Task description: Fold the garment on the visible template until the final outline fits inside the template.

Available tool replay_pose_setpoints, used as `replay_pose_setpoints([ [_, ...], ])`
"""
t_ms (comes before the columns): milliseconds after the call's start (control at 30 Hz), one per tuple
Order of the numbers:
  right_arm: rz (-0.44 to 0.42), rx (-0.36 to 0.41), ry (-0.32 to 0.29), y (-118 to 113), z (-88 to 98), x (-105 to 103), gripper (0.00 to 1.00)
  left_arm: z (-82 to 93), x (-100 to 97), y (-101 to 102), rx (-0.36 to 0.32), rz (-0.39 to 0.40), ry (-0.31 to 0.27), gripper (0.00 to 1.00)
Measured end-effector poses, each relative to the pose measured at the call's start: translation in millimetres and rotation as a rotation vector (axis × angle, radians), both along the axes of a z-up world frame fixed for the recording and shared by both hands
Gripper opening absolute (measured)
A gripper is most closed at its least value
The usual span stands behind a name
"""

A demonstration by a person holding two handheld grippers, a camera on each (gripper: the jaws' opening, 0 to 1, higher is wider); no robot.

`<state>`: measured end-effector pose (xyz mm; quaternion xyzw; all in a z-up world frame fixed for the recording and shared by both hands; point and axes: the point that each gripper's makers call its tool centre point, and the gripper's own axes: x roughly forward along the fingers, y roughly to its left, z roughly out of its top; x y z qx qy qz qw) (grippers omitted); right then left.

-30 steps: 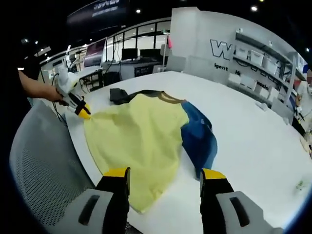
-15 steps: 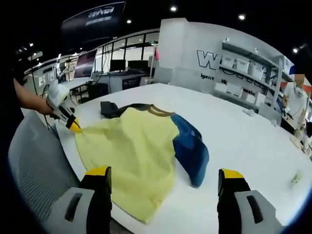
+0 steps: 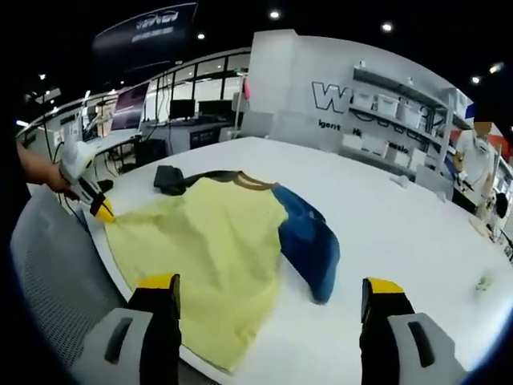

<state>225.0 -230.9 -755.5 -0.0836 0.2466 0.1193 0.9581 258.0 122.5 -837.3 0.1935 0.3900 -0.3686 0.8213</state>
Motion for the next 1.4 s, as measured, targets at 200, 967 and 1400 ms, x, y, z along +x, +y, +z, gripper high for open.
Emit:
replay_pose_setpoints([
  [200,0.001,-0.011,0.015,0.3,-4.9,0.1,0.92,-0.6,-13.3,-13.0,-0.039,-0.05,0.044,0.07],
  [967,0.006,-0.002,0.038,-4.9,-4.0,6.8,0.87,32.0,14.7,-10.2,-0.122,0.024,-0.089,0.3],
  [1400,0.088,-0.07,0.044,-16.5,2.0,41.5,0.68,59.6,31.0,-12.1,-0.144,0.019,-0.148,0.49],
])
